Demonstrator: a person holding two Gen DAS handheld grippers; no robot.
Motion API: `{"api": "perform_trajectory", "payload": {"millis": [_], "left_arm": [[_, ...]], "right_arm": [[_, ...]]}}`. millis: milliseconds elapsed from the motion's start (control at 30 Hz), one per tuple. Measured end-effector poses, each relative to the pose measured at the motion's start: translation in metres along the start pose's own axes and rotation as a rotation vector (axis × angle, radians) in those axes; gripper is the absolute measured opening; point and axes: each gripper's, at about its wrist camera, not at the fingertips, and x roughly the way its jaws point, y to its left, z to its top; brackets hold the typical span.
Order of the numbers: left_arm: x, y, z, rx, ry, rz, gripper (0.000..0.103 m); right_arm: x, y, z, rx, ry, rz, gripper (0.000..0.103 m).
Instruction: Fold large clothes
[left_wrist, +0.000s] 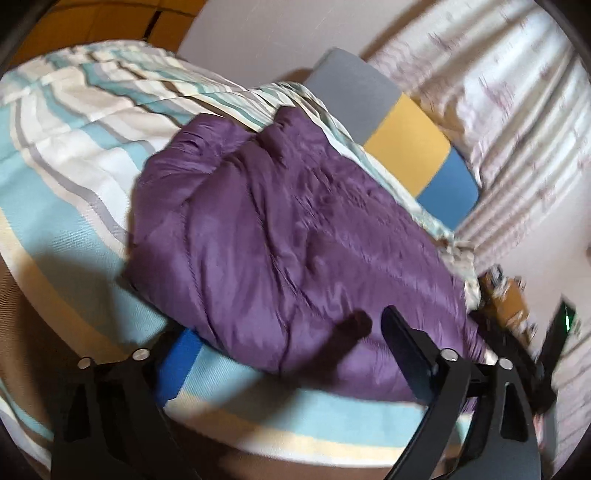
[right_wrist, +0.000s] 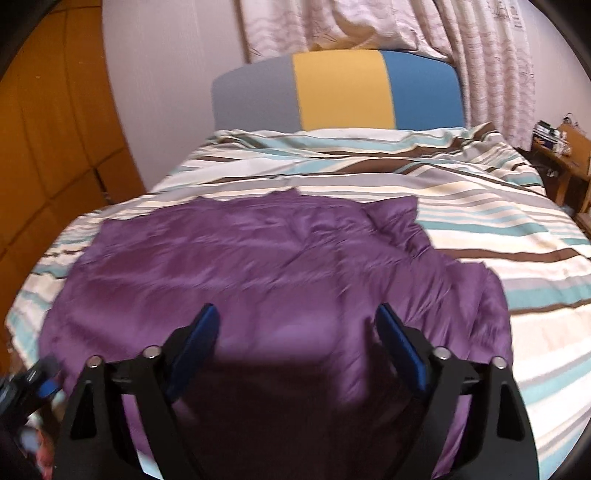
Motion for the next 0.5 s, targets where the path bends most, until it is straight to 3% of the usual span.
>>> {"api": "perform_trajectory", "payload": {"millis": [67,167,233,300,500], "left_arm": [[0.003,0.009,0.007,-0.06,-0.014,-0.003,0.083],[0.002,0.014,0.011,-0.11,-0.039,-0.025,0.08],[0.002,0.012,0.009,-0.096,-0.049,-0.025,0.08],[0.006,0.008,0.008,-0.082,-0.054,-0.011,0.08],[0.02,0.001,0.017,-0.162,-0.08,-0.02,0.08]], "right_arm": [[-0.009,0.01,-0.006,-0.013,-0.003,0.047,0.058],[-0.018,0.03,-0.018,-0.073,0.012,0.137,0.04],[-0.019,0.042,-0.025,-0.13,0.018,0.143,0.034],[-0.008,0.054,-0.035,-0.218,0.045,0.084,0.032],[0.022,0.064,-0.046,-0.247,0.116,0.03,0.032]]}}
